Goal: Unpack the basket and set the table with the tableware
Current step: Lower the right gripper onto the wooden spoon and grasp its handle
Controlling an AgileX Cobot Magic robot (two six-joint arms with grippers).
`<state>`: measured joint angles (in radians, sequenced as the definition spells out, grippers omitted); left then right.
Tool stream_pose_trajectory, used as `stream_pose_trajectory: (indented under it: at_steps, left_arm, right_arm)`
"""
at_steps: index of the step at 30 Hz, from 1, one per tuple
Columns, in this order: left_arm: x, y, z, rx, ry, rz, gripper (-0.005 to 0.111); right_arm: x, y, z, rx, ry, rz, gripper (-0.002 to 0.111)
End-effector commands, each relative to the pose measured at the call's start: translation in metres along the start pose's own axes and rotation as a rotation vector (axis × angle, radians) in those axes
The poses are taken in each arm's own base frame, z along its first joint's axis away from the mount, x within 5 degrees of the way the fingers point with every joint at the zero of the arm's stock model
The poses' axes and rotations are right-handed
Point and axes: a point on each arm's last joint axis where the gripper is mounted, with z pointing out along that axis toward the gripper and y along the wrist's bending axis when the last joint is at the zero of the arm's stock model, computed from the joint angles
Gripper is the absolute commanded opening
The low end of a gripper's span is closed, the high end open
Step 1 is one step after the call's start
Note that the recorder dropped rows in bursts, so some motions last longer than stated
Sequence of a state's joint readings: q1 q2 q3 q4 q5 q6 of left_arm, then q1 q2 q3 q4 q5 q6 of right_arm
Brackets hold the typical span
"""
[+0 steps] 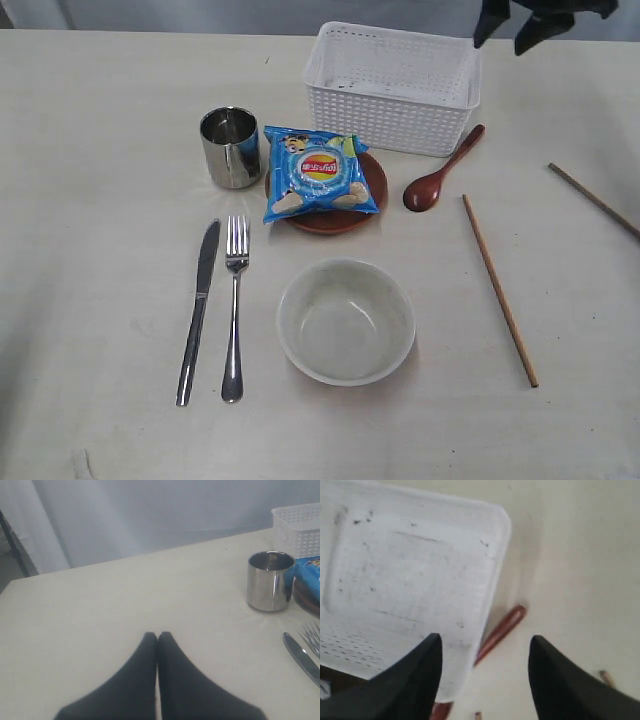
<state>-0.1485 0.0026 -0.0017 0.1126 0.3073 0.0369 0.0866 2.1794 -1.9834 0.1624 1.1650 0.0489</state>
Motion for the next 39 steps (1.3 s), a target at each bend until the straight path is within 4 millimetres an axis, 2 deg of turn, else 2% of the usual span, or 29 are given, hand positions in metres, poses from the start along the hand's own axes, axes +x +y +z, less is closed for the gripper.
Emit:
stream_pose_trajectory:
  at_steps: [1,4,7,11,15,21,27,35,39]
  left_arm:
    - [0.000,0.000,0.000,-0.001,-0.008,-0.018,0.000]
    - [0.000,0.000,0.000,-0.001,-0.008,-0.018,0.000]
    - [0.000,0.000,0.000,-0.002,-0.008,-0.016,0.000]
    - [0.000,0.000,0.000,-0.002,-0.008,-0.016,0.000]
    - [0.000,0.000,0.000,-0.002,-0.008,-0.016,0.000]
    - [0.000,0.000,0.000,-0.002,-0.008,-0.016,0.000]
    - [0.000,0.000,0.000,-0.002,-0.008,-0.016,0.000]
    - [0.000,0.000,0.000,-0.002,-0.008,-0.016,0.000]
    - [0.000,0.000,0.000,-0.002,-0.008,-0.016,0.000]
  right_arm:
    - [0.011,-0.043,-0.001,0.014,0.083,0.107,0.049]
    - [0.035,-0.054,0.010,0.004,0.177,0.128,0.049]
    - [0.059,-0.055,0.020,-0.003,0.261,0.129,0.049]
    - [0.075,-0.048,0.037,-0.094,0.231,0.211,0.049]
    - [0.081,-0.036,0.056,-0.172,0.169,0.298,0.049]
    - [0.081,-0.015,0.077,-0.151,0.102,0.318,0.049]
    - [0.072,-0.005,0.087,-0.153,0.082,0.309,0.049]
    - [0.043,-0.008,0.068,-0.074,-0.017,0.250,0.049]
    - [0.045,-0.009,0.066,-0.048,0.025,0.221,0.049]
